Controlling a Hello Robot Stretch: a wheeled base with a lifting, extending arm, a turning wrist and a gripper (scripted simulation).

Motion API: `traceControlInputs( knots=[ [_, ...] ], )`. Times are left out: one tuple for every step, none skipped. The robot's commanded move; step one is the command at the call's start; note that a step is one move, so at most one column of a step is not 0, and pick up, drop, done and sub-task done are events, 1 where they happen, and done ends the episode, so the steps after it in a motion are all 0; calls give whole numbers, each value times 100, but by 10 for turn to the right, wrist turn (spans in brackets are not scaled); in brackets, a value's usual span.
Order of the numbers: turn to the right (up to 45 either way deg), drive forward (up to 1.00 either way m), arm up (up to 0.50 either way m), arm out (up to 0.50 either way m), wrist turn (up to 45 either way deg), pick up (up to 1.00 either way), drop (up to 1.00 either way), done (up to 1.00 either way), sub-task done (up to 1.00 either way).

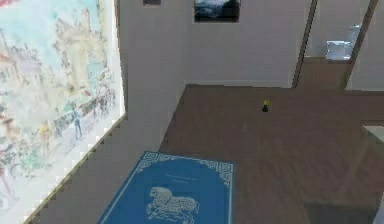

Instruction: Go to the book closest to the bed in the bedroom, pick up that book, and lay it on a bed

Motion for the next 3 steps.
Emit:
traceControlInputs(
  knots=[
    [30, 0, 0, 0, 0, 0, 0, 0, 0],
    [0, 45, 0, 0, 0, 0, 0, 0, 0],
    [390, 0, 0, 0, 0, 0, 0, 0, 0]
  ],
)
